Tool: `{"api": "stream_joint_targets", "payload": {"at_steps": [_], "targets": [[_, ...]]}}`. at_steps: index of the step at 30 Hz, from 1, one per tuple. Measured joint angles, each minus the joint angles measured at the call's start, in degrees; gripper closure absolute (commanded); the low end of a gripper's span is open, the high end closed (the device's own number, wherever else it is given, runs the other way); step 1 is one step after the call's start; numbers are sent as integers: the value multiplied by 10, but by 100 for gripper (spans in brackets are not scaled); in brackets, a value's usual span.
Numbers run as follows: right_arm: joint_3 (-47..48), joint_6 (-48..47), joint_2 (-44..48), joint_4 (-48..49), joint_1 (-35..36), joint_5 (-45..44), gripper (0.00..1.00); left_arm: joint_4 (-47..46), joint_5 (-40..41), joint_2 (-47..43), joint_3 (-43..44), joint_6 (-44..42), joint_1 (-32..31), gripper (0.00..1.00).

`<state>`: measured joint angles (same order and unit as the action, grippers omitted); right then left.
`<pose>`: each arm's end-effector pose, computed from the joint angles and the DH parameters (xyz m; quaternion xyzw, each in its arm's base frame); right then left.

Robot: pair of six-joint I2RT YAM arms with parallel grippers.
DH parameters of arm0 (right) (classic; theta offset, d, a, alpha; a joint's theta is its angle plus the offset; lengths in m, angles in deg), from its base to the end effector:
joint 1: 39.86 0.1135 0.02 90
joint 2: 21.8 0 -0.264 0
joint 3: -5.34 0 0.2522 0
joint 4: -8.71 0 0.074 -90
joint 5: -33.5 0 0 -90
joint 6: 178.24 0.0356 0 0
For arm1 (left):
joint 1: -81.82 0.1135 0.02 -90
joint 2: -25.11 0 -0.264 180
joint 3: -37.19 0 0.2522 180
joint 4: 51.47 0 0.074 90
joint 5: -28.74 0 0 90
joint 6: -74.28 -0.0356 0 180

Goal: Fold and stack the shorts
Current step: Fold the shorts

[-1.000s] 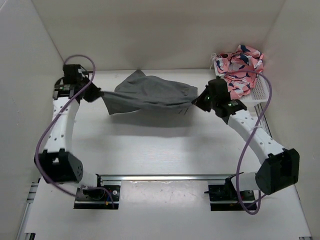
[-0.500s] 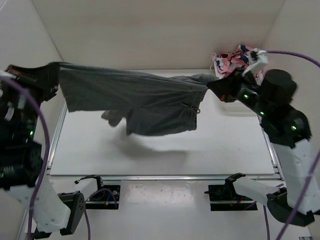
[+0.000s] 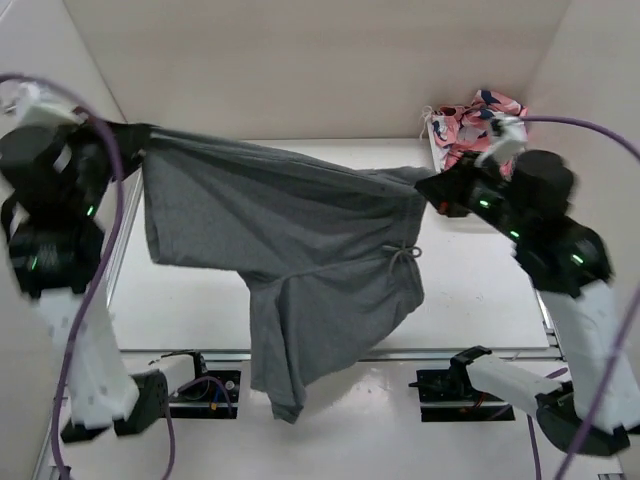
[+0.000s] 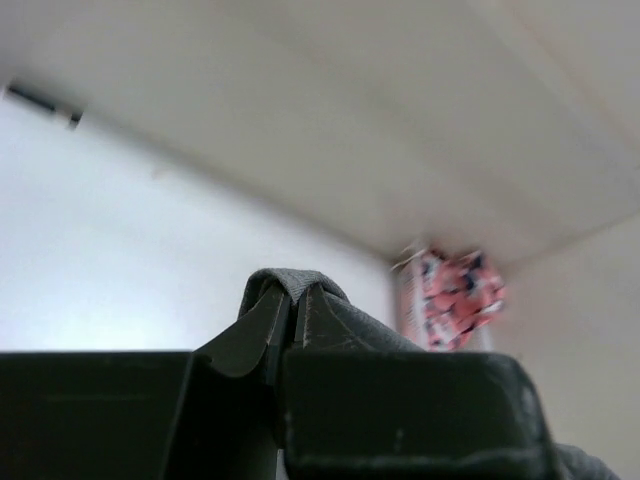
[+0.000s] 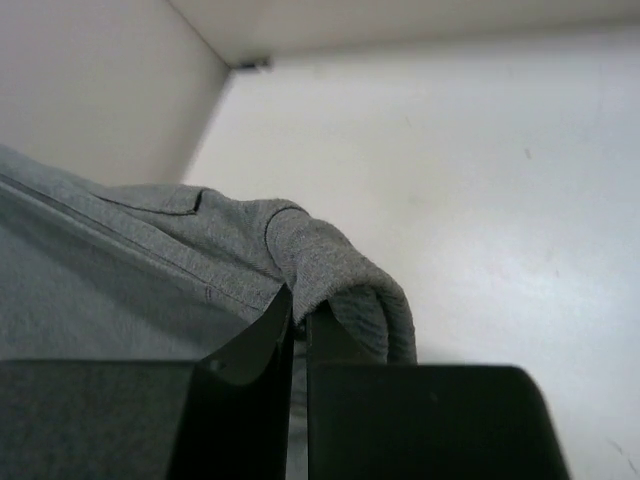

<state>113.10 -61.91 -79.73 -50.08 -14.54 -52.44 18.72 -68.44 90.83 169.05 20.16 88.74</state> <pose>0.1351 0.0667 0.5129 -0.0163 0.7599 0.3071 0.5727 0.1222 0.0103 0.5771 -0.2267 0.6954 -0.2145 0.6473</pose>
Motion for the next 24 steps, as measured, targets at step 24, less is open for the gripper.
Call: {"api": "stream_joint_targets", "payload": {"at_steps": [24], "targets": [[133, -5, -621, 134, -70, 24, 100, -16, 54, 535, 54, -46, -3, 90]]}}
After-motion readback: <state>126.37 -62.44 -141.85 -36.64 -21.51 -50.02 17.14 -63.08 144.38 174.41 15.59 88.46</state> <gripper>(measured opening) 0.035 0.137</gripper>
